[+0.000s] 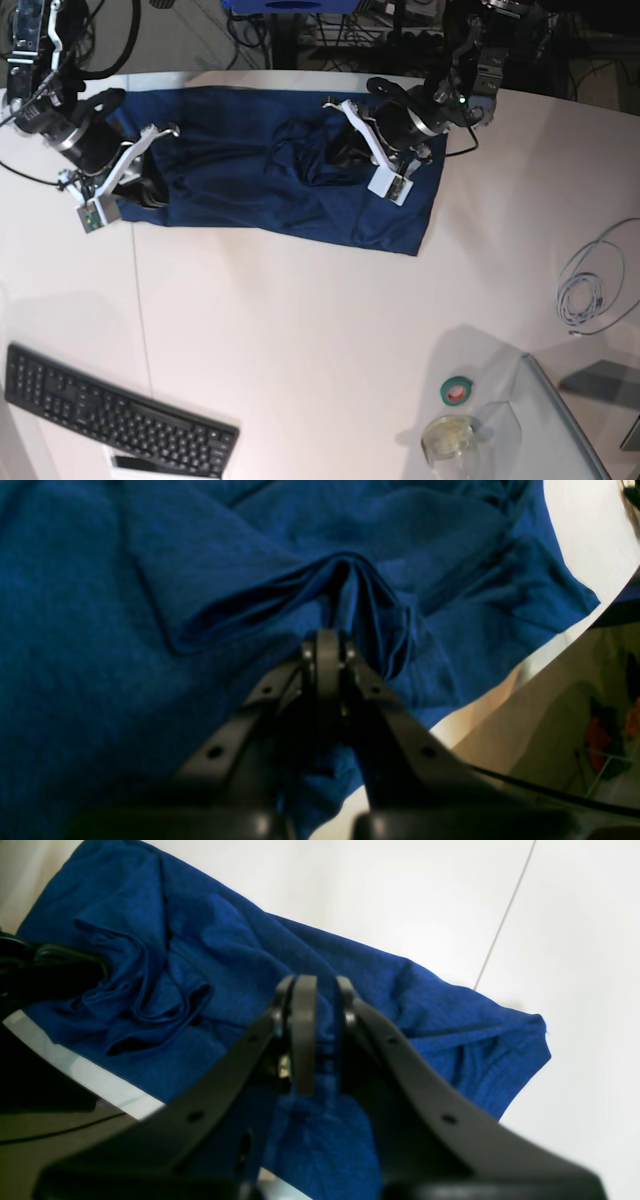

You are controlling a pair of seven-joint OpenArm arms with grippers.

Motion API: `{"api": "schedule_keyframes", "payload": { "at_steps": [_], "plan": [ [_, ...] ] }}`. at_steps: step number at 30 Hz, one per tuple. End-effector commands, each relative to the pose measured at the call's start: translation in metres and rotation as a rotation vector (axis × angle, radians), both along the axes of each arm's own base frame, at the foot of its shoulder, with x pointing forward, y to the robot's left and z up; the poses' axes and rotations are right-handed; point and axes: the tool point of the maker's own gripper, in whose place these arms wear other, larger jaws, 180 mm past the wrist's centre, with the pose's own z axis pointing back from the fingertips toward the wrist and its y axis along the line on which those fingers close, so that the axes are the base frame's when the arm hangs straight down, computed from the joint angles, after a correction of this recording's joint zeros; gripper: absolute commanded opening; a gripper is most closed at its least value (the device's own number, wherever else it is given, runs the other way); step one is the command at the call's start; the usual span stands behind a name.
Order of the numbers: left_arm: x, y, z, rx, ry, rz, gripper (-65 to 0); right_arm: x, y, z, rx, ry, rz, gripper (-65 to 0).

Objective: Layout the t-shirt on the table in an organized manner, then fold the t-shirt properly
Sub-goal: 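Press and smooth the folded end with the left gripper near the middle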

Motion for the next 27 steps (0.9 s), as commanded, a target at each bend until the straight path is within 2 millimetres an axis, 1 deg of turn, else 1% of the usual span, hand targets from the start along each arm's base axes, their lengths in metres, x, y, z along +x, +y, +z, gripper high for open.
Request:
{"api": "schedule_keyframes", "payload": {
  "at_steps": [1,6,9,12,13,15,16,18,20,21,24,27],
  "plan": [
    [0.004,-0.009,0.011,-0.039,-0.031,-0.011,-65.0,0.005,0.0,0.01,0.018,-0.042,0.002,-58.7],
    [-0.015,-0.04,0.011,-0.063,-0.017,-0.117,-65.0,0.005,0.0,0.01,0.018,-0.041,0.002,-58.7],
    [-0.03,-0.063,0.012,-0.086,-0.005,-0.192,-65.0,0.005,0.001,0.01,0.019,-0.041,0.001,-58.7],
    [-0.042,-0.088,0.017,-0.108,-0.01,-0.279,-65.0,0.005,0.001,0.01,0.019,-0.041,0.001,-58.7],
    [-0.044,-0.093,0.018,-0.112,-0.011,-0.295,-65.0,0.005,0.001,0.01,0.019,-0.041,0.001,-58.7],
    [-0.041,-0.095,0.023,-0.118,-0.027,-0.298,-65.0,0.005,0.001,0.01,0.019,-0.041,0.001,-58.7],
    [-0.039,-0.093,0.026,-0.114,-0.04,-0.3,-65.0,0.004,0.001,0.01,0.019,-0.039,0.001,-58.7],
    [-0.03,-0.078,0.033,-0.092,-0.073,-0.286,-65.0,0.004,0.001,0.01,0.019,-0.039,0.001,-58.7],
    [-0.016,-0.065,0.044,-0.08,-0.115,-0.253,-65.0,0.003,0.0,0.008,0.018,-0.035,0.002,-58.7],
    [-0.011,-0.055,0.045,-0.064,-0.128,-0.234,-65.0,0.002,0.0,0.008,0.018,-0.033,0.002,-58.7],
    [0.006,-0.019,0.043,-0.015,-0.139,-0.15,-65.0,0.002,0.0,0.008,0.016,-0.033,0.002,-58.7],
    [0.012,0.006,0.028,0.025,-0.107,-0.085,-65.0,0.004,0.0,0.009,0.016,-0.038,0.002,-58.7]
  ]
}}
